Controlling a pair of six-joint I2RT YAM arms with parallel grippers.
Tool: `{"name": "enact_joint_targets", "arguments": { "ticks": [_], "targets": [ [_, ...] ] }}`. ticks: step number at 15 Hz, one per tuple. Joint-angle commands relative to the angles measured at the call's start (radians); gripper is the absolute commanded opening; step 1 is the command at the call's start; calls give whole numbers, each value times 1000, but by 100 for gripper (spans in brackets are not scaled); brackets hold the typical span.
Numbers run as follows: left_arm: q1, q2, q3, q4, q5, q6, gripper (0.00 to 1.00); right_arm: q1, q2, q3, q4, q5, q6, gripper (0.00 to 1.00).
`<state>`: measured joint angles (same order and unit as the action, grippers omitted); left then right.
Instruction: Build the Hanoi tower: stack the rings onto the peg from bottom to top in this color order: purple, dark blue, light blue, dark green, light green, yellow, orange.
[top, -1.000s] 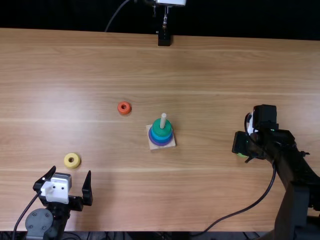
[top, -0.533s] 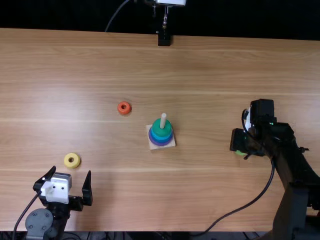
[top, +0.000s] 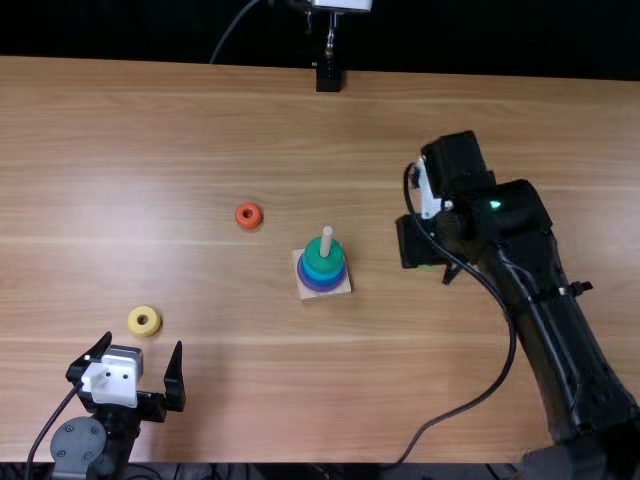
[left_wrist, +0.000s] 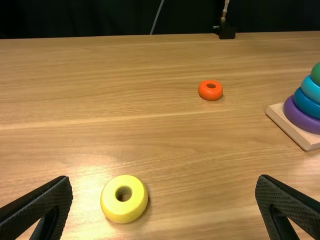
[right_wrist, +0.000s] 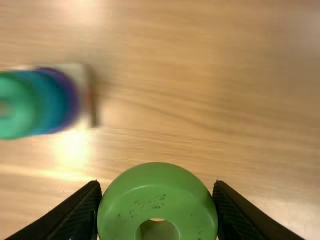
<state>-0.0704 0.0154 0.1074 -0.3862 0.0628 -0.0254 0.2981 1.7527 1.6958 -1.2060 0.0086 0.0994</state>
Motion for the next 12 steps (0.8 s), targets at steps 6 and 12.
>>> {"name": "enact_joint_targets", "arguments": {
  "ticks": [6,12],
  "targets": [
    [6,-15,-107,-74,22,14,100,168,131,380,-106,-7,4,0],
    [6,-15,-107,-74,22,14,100,253,208,421,-109,-7,7,0]
  ]
}}
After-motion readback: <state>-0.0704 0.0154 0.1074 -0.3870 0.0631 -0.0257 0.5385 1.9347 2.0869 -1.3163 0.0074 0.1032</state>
